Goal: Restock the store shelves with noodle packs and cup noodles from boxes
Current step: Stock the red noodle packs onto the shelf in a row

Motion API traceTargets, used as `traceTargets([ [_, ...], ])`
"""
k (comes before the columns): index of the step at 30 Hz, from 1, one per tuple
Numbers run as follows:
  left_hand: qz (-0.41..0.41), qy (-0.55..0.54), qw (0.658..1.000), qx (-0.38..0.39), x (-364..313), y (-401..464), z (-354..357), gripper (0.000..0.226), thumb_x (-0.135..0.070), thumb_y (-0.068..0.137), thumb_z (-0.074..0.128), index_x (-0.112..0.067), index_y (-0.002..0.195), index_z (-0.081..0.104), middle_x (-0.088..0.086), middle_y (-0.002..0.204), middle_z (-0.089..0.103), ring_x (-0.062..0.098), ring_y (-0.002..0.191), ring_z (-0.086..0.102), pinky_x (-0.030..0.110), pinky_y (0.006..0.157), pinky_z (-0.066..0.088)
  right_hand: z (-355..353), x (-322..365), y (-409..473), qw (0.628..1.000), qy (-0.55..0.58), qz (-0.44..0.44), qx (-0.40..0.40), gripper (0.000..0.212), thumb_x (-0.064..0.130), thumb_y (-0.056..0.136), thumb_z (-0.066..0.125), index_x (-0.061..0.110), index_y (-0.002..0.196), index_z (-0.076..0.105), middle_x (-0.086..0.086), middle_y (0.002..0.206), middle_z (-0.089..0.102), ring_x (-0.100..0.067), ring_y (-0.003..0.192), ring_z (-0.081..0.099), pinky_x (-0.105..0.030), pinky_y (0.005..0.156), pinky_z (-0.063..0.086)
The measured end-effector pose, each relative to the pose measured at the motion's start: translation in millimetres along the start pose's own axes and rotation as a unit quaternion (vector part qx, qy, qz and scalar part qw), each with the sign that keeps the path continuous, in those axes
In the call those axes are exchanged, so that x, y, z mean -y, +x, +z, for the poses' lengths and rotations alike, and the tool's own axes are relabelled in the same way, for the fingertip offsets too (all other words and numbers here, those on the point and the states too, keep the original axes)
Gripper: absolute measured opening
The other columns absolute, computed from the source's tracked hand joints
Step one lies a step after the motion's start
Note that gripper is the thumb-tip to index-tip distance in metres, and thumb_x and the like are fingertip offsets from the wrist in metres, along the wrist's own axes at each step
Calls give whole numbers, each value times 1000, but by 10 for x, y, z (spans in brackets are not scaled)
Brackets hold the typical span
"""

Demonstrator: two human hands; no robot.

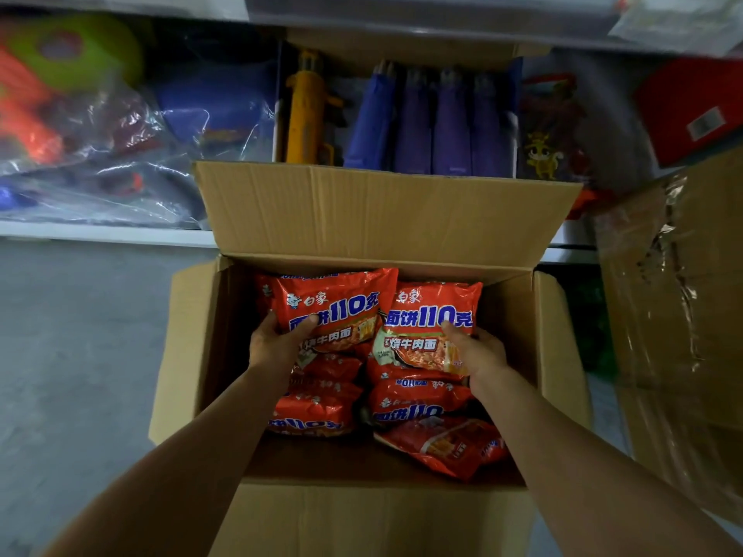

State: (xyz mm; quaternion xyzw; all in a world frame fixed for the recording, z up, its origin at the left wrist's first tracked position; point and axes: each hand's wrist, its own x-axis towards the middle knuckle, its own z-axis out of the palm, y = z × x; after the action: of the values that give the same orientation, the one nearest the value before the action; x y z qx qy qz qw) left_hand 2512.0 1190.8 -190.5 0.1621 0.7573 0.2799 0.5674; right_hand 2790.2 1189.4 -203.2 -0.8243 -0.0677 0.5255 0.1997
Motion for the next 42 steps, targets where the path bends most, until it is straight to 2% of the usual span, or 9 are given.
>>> traceTargets([
  [5, 2, 13, 1000, 10, -30, -125, -129, 52, -33, 73, 87, -28, 121, 66, 0, 111, 73, 25, 103, 69, 55, 94, 54, -27, -67, -155, 999, 29, -3, 18, 47, 37, 76, 87, 24, 111, 59, -4, 101, 70, -25, 85, 69, -42, 75, 55],
  [12, 2, -14, 1000, 8, -216, -578, -293, 42, -32, 73, 88, -26, 109, 67, 2, 101, 76, 28, 94, 74, 55, 86, 58, -306, -10, -683, 997, 77, -2, 10, 33, 30, 76, 87, 26, 93, 59, -3, 97, 70, -21, 79, 67, -41, 75, 52],
  [18, -9, -46, 998, 32, -610, -1209, -517, 43, -29, 76, 86, -18, 113, 67, 6, 100, 77, 27, 84, 76, 46, 77, 61, -606, 151, -1399, 997, 73, -2, 16, 54, 41, 68, 91, 23, 113, 67, -7, 110, 74, -31, 99, 70, -52, 95, 52],
  [21, -15, -63, 997, 34, -894, -1605, -705, 45, -31, 74, 88, -18, 112, 68, 5, 95, 78, 29, 83, 77, 52, 81, 61, -792, 330, -1891, 997, 70, 2, 25, 58, 47, 65, 91, 23, 112, 66, -7, 105, 74, -34, 95, 71, -57, 94, 53],
  [27, 13, -91, 996, 5, -1458, -2444, -1144, 39, -29, 77, 86, -12, 108, 69, 4, 85, 79, 22, 71, 76, 31, 60, 59, -1135, 705, -2871, 992, 92, -16, 82, 66, 46, 55, 91, 24, 113, 67, -9, 104, 76, -34, 94, 73, -59, 92, 54],
  [32, 46, -120, 992, -1, -1887, -3148, -1539, 43, -27, 79, 84, -8, 114, 69, 12, 99, 77, 28, 82, 75, 41, 78, 61, -1443, 1012, -3669, 984, 100, -68, 130, 78, 45, 51, 94, 24, 121, 67, -9, 107, 77, -31, 93, 76, -47, 84, 59],
  [37, 77, -156, 985, -9, -2222, -3849, -1871, 40, -26, 82, 83, -3, 112, 68, 17, 101, 76, 30, 82, 74, 41, 75, 62, -1693, 1363, -4512, 969, 98, -126, 189, 47, 32, 78, 84, 17, 119, 67, -10, 103, 78, -27, 93, 76, -40, 81, 59],
  [40, 102, -179, 979, -8, -2408, -4251, -2110, 34, -25, 83, 81, -5, 107, 68, 13, 94, 77, 24, 72, 75, 31, 61, 60, -1785, 1560, -5020, 958, 87, -166, 217, 52, 36, 73, 84, 20, 119, 66, -7, 102, 78, -26, 93, 76, -45, 89, 57],
  [42, 119, -190, 975, -4, -2553, -4449, -2256, 35, -27, 83, 81, -6, 108, 68, 12, 91, 78, 25, 74, 75, 33, 64, 61, -1795, 1695, -5296, 953, 89, -182, 223, 52, 36, 73, 84, 20, 119, 66, -8, 103, 78, -28, 94, 75, -47, 88, 58],
])
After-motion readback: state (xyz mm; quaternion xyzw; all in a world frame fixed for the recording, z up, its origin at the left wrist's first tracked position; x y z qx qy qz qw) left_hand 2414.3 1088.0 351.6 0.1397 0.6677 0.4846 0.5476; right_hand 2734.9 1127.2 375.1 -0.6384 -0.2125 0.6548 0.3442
